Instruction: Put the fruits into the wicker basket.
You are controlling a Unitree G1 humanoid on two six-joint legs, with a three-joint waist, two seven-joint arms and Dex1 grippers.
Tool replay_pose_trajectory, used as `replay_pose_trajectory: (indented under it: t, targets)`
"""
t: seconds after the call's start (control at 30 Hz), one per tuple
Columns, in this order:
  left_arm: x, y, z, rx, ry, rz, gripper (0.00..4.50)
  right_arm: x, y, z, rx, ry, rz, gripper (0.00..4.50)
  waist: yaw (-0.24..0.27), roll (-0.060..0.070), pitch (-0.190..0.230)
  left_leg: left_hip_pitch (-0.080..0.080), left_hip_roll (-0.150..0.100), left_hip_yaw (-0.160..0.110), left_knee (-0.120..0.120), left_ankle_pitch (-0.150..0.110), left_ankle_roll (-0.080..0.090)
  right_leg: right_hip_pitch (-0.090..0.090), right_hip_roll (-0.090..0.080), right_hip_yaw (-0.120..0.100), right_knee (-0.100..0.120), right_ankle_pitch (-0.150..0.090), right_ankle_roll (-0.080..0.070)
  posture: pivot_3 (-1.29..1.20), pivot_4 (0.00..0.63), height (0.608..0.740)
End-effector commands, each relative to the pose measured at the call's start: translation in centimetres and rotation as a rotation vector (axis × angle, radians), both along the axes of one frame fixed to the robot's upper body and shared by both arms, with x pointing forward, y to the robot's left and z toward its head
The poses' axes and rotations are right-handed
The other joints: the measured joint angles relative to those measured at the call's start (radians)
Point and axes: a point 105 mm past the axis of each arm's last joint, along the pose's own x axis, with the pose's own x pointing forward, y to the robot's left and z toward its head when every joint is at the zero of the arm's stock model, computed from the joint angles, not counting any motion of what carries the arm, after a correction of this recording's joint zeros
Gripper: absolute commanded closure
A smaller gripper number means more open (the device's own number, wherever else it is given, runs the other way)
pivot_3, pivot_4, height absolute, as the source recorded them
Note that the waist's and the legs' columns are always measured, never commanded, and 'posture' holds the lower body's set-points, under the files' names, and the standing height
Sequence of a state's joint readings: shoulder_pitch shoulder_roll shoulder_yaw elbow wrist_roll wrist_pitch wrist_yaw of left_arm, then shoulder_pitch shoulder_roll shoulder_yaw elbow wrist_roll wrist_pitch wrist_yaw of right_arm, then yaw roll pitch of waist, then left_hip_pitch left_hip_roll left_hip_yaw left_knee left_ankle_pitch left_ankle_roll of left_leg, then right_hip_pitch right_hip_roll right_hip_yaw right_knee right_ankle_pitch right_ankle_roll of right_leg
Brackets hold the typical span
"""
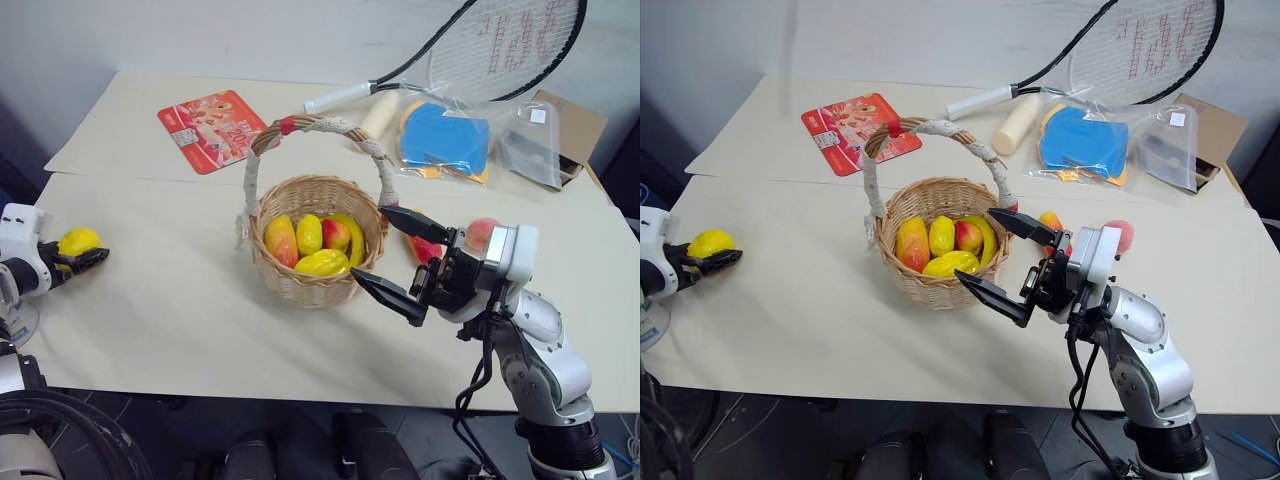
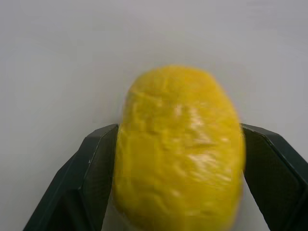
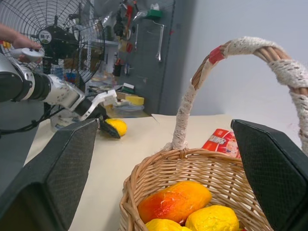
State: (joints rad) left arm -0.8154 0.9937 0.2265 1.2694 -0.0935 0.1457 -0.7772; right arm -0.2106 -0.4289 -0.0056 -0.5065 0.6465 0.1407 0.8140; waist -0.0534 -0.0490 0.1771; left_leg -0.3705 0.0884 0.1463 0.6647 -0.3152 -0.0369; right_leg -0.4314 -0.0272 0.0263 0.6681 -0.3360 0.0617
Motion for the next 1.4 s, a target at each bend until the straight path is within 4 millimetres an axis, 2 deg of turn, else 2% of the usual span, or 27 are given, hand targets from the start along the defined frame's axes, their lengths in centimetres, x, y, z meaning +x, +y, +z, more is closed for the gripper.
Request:
replay_pose_trajectory:
  t: [0.03,0.1,0.23,0.3,0.37,0.43,0.5,0.57,0.6,0.63,0.67,0.7,0.73,0.8,0.87,0.9,1.0,1.07,1.13,1.17,1.3,1.4]
  targets:
    - [0.3,-0.1,0.5,0.038,-0.016,-0.011,1.51,-0.7,-0.2,0.8,0.002,-0.038,-0.007,0.00,0.000,0.000,0.000,0.001,0.000,0.001,0.001,0.000,0.000,0.000,0.000,0.000,0.001,0.000,0.000,0.00,0.150,0.740]
    - [0.7,-0.3,0.9,0.029,-0.045,-0.016,2.02,-0.7,-0.4,0.7,0.000,-0.036,-0.012,0.00,0.002,0.000,0.000,0.001,0.000,0.003,0.002,0.000,0.000,0.001,0.000,0.000,0.002,0.000,0.001,0.00,0.150,0.740]
    - [0.9,-0.5,2.1,0.055,-0.103,-0.055,2.05,-0.8,-1.4,0.0,-0.026,-0.028,-0.026,0.00,0.005,0.000,0.000,0.001,0.000,0.004,0.002,0.001,0.000,0.000,0.000,-0.001,0.003,0.000,0.001,0.00,0.150,0.740]
    - [0.8,-1.4,3.2,0.067,-0.138,-0.159,2.05,-0.8,-2.0,-0.4,-0.034,-0.021,-0.052,0.00,0.008,0.000,0.000,0.001,0.000,0.004,0.002,0.001,0.000,0.000,0.000,-0.001,0.003,0.000,0.001,0.00,0.150,0.740]
    - [0.6,-4.4,5.4,0.048,-0.216,-0.406,2.05,-0.6,-2.7,-0.7,-0.043,-0.016,-0.095,0.00,0.010,0.000,0.000,0.001,0.000,0.004,0.002,0.001,0.000,0.000,0.001,-0.001,0.003,0.000,0.001,0.00,0.150,0.740]
    - [-1.1,-8.6,7.5,0.017,-0.262,-0.716,2.05,-0.4,-3.5,-1.0,-0.054,-0.010,-0.143,0.00,0.010,0.000,0.000,0.001,0.000,0.005,0.002,0.001,0.000,0.000,0.001,-0.002,0.003,0.000,0.000,0.00,0.150,0.740]
    - [-2.9,-11.8,8.2,-0.021,-0.240,-0.907,2.05,-0.3,-4.2,-1.2,-0.073,-0.010,-0.174,0.00,0.010,0.000,0.000,0.001,0.001,0.005,0.002,0.001,0.000,0.000,0.000,0.000,0.004,0.000,0.000,0.00,0.150,0.740]
    - [-4.3,-14.2,8.5,-0.054,-0.212,-1.017,2.05,-0.2,-4.6,-1.6,-0.102,-0.012,-0.192,0.00,0.011,0.001,0.000,0.002,0.005,0.005,0.002,0.001,-0.001,0.001,0.000,0.004,0.004,0.000,0.000,0.00,0.150,0.740]
    - [-5.2,-17.3,9.0,-0.061,-0.200,-1.138,2.05,-0.1,-5.2,-2.1,-0.118,0.002,-0.217,0.00,0.010,0.001,0.000,0.002,0.004,0.005,0.003,0.001,0.000,0.002,0.000,0.006,0.004,0.000,0.000,0.00,0.150,0.740]
    - [-6.0,-19.5,9.3,-0.066,-0.187,-1.221,2.05,-0.1,-5.7,-2.4,-0.127,0.012,-0.234,0.00,0.010,0.001,0.001,0.002,0.002,0.004,0.003,0.001,-0.001,0.002,0.001,0.007,0.004,0.000,0.000,0.00,0.150,0.740]
    - [-6.7,-21.4,9.6,-0.070,-0.191,-1.286,2.05,-0.1,-6.0,-2.8,-0.133,0.024,-0.250,0.00,0.014,0.001,0.000,0.002,0.003,0.003,0.003,0.001,-0.001,0.003,0.001,0.008,0.004,0.000,0.000,0.00,0.150,0.740]
    - [-6.2,-23.8,10.2,-0.069,-0.250,-1.309,2.05,-0.1,-6.4,-3.2,-0.140,0.037,-0.264,0.00,0.022,0.001,0.000,0.002,0.003,0.002,0.003,0.001,-0.001,0.003,0.001,0.008,0.003,0.000,0.000,0.00,0.150,0.740]
    - [-5.8,-25.2,10.7,-0.072,-0.295,-1.309,2.05,-0.2,-6.6,-3.5,-0.144,0.044,-0.272,0.00,0.029,0.003,0.000,0.002,0.001,0.001,0.004,0.001,-0.001,0.004,0.001,0.008,0.003,0.000,0.001,0.00,0.150,0.740]
    - [-5.6,-29.5,10.8,-0.027,-0.348,-1.360,2.05,-0.4,-7.0,-3.9,-0.124,0.069,-0.301,0.00,0.031,0.004,0.000,0.003,-0.004,0.000,0.004,0.002,0.001,0.005,0.002,0.009,0.003,0.001,0.002,0.00,0.150,0.740]
    - [-5.1,-31.7,11.0,-0.046,-0.369,-1.339,2.05,-0.6,-7.1,-4.1,-0.118,0.076,-0.311,0.00,0.029,0.004,0.000,0.003,-0.005,-0.001,0.004,0.003,0.002,0.006,0.002,0.010,0.003,0.002,0.004,0.00,0.150,0.740]
    - [-4.5,-32.3,11.0,-0.063,-0.369,-1.305,2.05,-0.7,-7.1,-4.2,-0.120,0.075,-0.313,0.00,0.025,0.004,0.000,0.003,-0.005,-0.001,0.004,0.003,0.002,0.006,0.002,0.011,0.002,0.003,0.005,0.00,0.150,0.740]
    - [-3.3,-34.1,9.7,0.040,-0.367,-1.268,2.05,-0.8,-7.4,-4.3,-0.096,0.082,-0.343,0.00,0.012,0.005,0.000,0.006,-0.005,-0.002,0.002,0.002,0.001,0.005,0.003,0.019,0.003,0.003,0.006,0.00,0.150,0.740]
    - [-1.8,-34.7,9.9,0.015,-0.383,-1.178,2.05,-0.9,-7.7,-4.5,-0.098,0.083,-0.368,0.00,0.014,0.005,0.000,0.010,-0.005,-0.003,0.001,0.002,-0.001,0.005,0.006,0.023,0.004,0.003,0.005,0.00,0.150,0.740]
    - [-1.7,-35.2,9.5,0.034,-0.387,-1.189,2.05,-1.1,-8.2,-4.8,-0.103,0.086,-0.397,0.00,0.016,0.005,0.000,0.011,-0.005,-0.003,0.001,0.002,-0.001,0.005,0.008,0.026,0.004,0.003,0.005,0.00,0.150,0.740]
    - [-1.9,-35.5,9.4,0.024,-0.387,-1.200,1.33,-1.2,-8.4,-4.9,-0.104,0.089,-0.413,0.00,0.016,0.005,0.000,0.012,-0.005,-0.003,0.000,0.002,-0.001,0.005,0.011,0.028,0.004,0.003,0.006,0.00,0.150,0.740]
    - [-2.0,-35.6,9.6,0.051,-0.418,-1.206,0.12,-1.3,-9.3,-5.0,-0.119,0.077,-0.482,0.00,0.019,0.005,0.000,0.014,-0.004,-0.002,0.000,0.001,-0.002,0.005,0.016,0.033,0.004,0.003,0.006,0.00,0.150,0.740]
    - [-2.7,-34.5,10.9,0.072,-0.483,-1.236,0.05,-1.0,-11.5,-5.5,-0.127,0.078,-0.625,0.00,0.021,0.005,0.000,0.015,-0.004,-0.001,0.000,0.001,-0.002,0.005,0.017,0.034,0.005,0.003,0.006,0.00,0.150,0.740]
